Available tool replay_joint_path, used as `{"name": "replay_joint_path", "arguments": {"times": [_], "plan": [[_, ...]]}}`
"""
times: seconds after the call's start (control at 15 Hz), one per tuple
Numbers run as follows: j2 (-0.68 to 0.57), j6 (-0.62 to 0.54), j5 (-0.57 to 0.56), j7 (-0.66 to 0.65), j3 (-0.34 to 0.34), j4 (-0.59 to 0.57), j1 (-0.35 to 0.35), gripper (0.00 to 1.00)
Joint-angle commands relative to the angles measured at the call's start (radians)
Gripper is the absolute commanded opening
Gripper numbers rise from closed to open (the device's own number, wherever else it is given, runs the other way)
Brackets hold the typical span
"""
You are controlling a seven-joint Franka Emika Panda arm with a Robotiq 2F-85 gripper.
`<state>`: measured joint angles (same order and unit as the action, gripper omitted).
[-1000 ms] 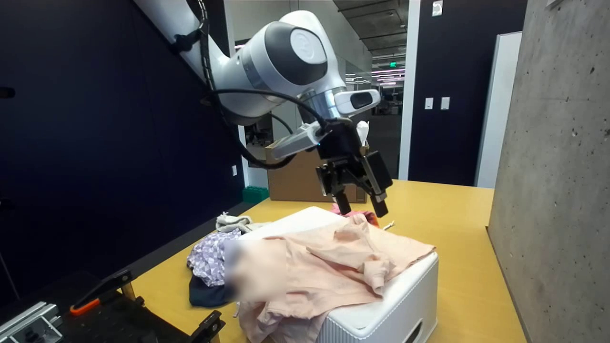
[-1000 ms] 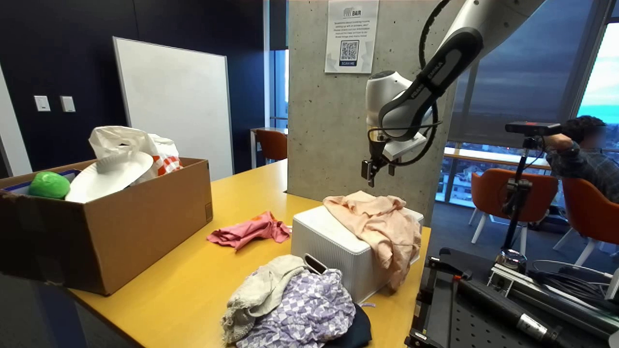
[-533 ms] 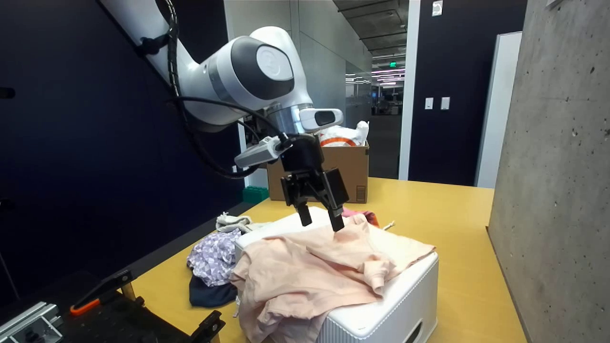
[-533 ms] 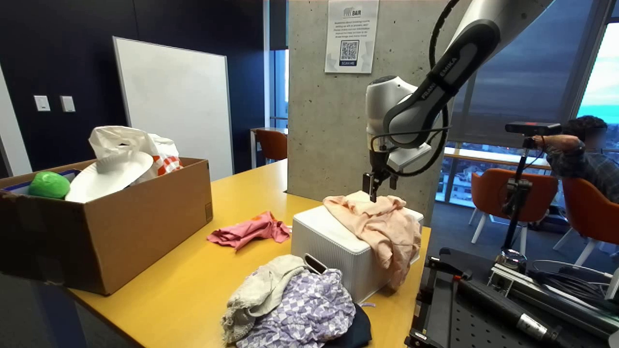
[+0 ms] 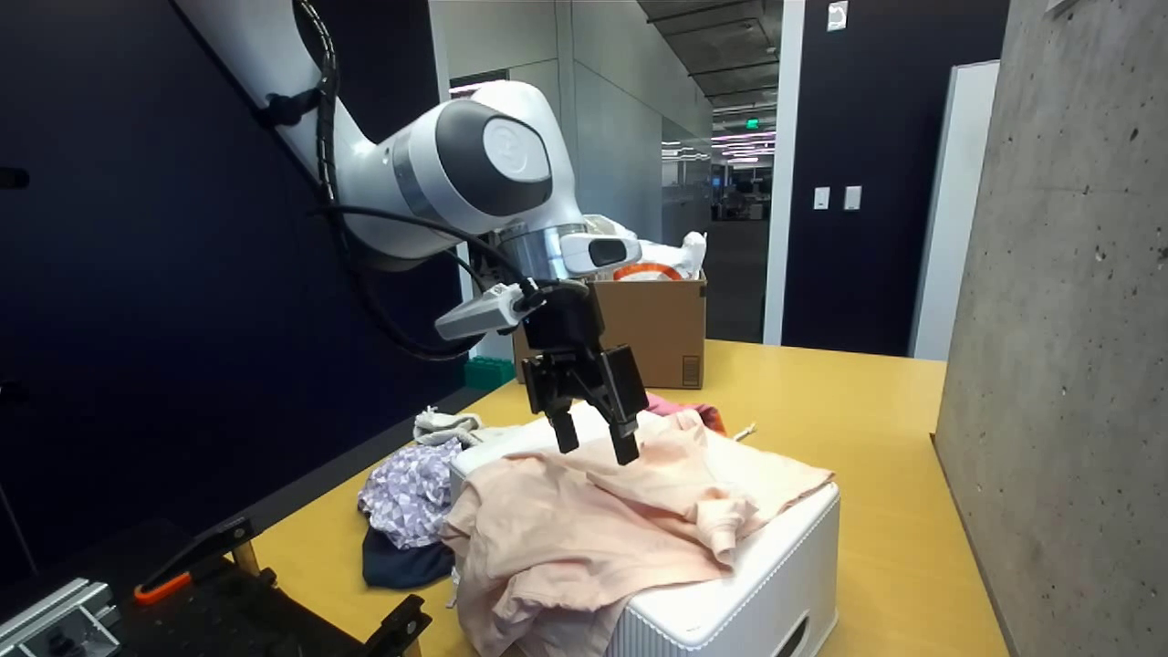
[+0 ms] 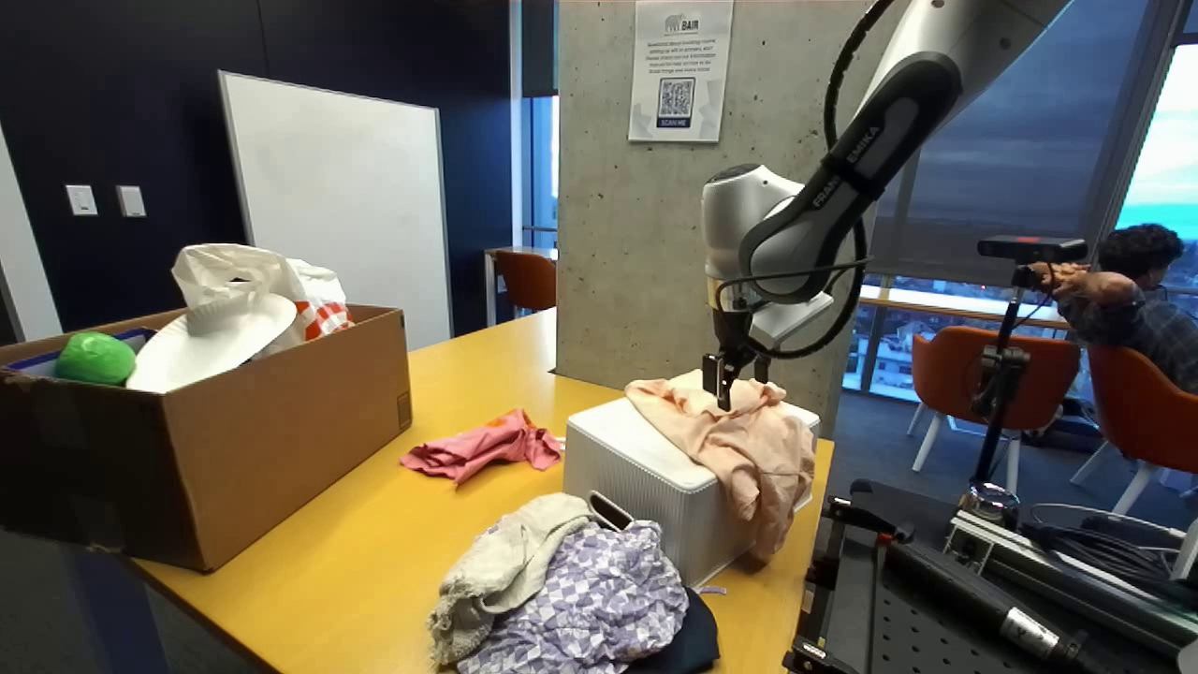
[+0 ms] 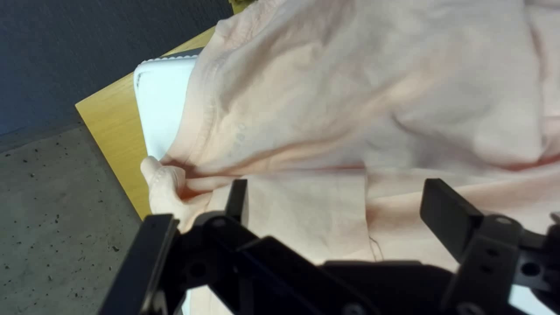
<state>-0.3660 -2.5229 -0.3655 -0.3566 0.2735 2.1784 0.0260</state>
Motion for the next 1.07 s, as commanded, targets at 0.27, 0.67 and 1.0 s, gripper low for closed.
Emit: {"name": "replay_joint_path", "arguments": {"times": [0.27,0.67,1.0], "plan": [[-0.074,0.046,0.021,0.032,-0.003,-0.073,0.02,1.0],[-0.11,0.049,0.017,0.029,0.008,-0.122,0.023,0.65],[-0.122,0.045,0.018,0.029,0.009,-0.134,0.024,0.27]]}}
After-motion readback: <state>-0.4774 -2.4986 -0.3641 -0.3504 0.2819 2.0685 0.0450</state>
